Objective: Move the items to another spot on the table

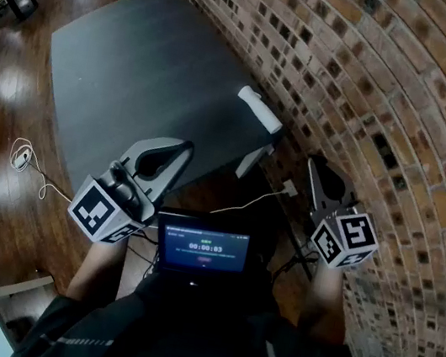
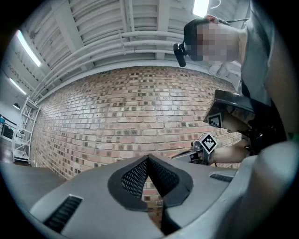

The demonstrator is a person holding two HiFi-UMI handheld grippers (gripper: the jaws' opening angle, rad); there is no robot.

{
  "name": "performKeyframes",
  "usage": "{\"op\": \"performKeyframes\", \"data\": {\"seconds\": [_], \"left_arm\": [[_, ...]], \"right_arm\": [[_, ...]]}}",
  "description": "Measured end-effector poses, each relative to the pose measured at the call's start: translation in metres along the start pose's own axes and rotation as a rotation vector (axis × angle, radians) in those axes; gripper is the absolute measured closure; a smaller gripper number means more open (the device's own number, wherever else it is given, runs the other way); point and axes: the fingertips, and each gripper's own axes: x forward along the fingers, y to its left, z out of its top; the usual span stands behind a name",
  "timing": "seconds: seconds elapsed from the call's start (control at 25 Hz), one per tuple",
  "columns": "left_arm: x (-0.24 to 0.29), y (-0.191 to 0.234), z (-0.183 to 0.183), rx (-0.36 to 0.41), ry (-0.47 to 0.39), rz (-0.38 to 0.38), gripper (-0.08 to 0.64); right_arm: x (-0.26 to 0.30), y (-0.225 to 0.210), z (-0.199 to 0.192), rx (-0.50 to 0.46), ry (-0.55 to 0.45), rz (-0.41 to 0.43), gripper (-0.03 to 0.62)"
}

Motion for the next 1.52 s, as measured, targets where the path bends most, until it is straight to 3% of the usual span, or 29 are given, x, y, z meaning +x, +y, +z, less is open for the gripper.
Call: {"op": "performKeyframes", "data": {"seconds": [0.08, 0.32, 0.48, 0.64, 0.76, 0.96, 1.32, 1.52], "left_arm": [[-0.004, 0.011, -0.001, 0.001, 0.007, 0.003, 0.566], [-0.006, 0.034, -0.011, -0.023, 0.032, 0.025, 0.566], [-0.002, 0.051, -0.02, -0.029, 0.044, 0.054, 0.566], [0.006, 0.072, -0.029, -0.017, 0.057, 0.099, 0.566], [0.016, 0.093, -0.032, -0.009, 0.063, 0.147, 0.566], [0.039, 0.123, -0.043, 0.0, 0.085, 0.2, 0.566], [0.069, 0.176, -0.074, 0.038, 0.109, 0.296, 0.566], [0.072, 0.202, -0.092, 0.008, 0.127, 0.355, 0.566]], "right_arm": [[0.012, 0.003, -0.003, 0.006, 0.015, 0.013, 0.508], [0.047, 0.0, -0.01, -0.002, 0.069, 0.052, 0.505], [0.082, -0.009, -0.024, 0.002, 0.128, 0.1, 0.373], [0.121, -0.025, -0.044, 0.007, 0.171, 0.127, 0.368], [0.152, -0.044, -0.061, 0.021, 0.221, 0.149, 0.321], [0.201, -0.082, -0.092, 0.027, 0.299, 0.17, 0.321], [0.277, -0.113, -0.17, 0.03, 0.48, 0.244, 0.284], [0.312, -0.12, -0.221, 0.02, 0.611, 0.262, 0.284]]}}
